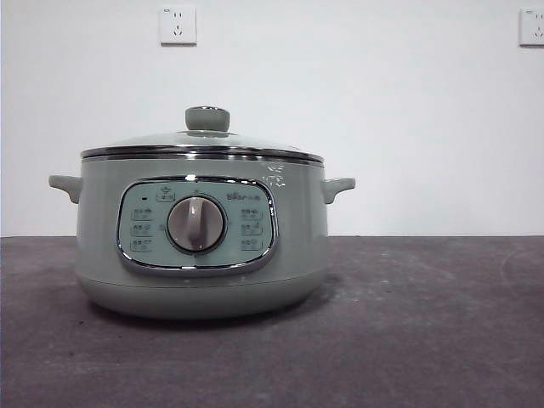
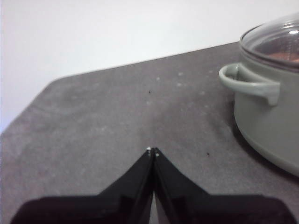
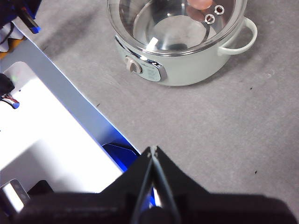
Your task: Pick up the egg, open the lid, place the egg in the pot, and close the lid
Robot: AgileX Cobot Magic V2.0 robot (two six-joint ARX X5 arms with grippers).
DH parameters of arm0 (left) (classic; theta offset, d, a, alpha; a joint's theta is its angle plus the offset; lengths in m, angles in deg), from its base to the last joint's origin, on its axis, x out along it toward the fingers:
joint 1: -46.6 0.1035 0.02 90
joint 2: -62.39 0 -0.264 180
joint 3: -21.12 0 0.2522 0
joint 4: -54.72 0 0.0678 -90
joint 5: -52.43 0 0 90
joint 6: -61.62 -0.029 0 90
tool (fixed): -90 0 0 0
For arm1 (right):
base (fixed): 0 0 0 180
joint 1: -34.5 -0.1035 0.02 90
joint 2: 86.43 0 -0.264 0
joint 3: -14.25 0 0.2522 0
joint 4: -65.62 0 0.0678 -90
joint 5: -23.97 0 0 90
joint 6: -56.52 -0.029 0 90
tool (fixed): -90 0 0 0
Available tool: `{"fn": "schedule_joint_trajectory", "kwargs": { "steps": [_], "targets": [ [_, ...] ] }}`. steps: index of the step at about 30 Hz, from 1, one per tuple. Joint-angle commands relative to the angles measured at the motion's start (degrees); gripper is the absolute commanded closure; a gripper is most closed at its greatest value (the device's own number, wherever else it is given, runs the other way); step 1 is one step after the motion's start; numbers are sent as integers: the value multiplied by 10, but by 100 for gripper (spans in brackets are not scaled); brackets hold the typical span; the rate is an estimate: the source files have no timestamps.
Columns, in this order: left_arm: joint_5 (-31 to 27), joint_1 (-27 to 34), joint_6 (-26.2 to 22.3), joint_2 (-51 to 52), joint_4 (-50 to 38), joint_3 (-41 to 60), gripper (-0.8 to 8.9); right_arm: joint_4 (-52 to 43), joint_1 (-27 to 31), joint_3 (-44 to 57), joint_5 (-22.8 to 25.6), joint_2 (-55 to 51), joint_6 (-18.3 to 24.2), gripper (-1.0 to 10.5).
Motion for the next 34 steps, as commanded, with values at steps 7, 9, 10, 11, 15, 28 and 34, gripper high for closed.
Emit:
{"fn": "schedule_joint_trajectory", "kwargs": {
  "steps": [7, 9, 10, 11, 15, 28, 34],
  "targets": [
    [1, 2, 54, 2, 23, 8, 817, -3, -1, -2, 1, -1, -5, 945],
    [1, 2, 69, 2, 22, 8, 817, -3, -1, -2, 1, -2, -6, 945],
    [0, 2, 69, 2, 22, 8, 817, -3, -1, -2, 1, -2, -5, 945],
    [-2, 2, 69, 2, 22, 8, 817, -3, -1, -2, 1, -2, -5, 945],
    [-2, 2, 69, 2, 22, 8, 817, -3, -1, -2, 1, -2, -5, 945],
    [-2, 2, 69, 2, 22, 8, 817, -3, -1, -2, 1, -2, -5, 945],
    [-2, 2, 69, 2, 22, 8, 817, -10, 11, -2, 4, -14, 22, 945]
  ]
}}
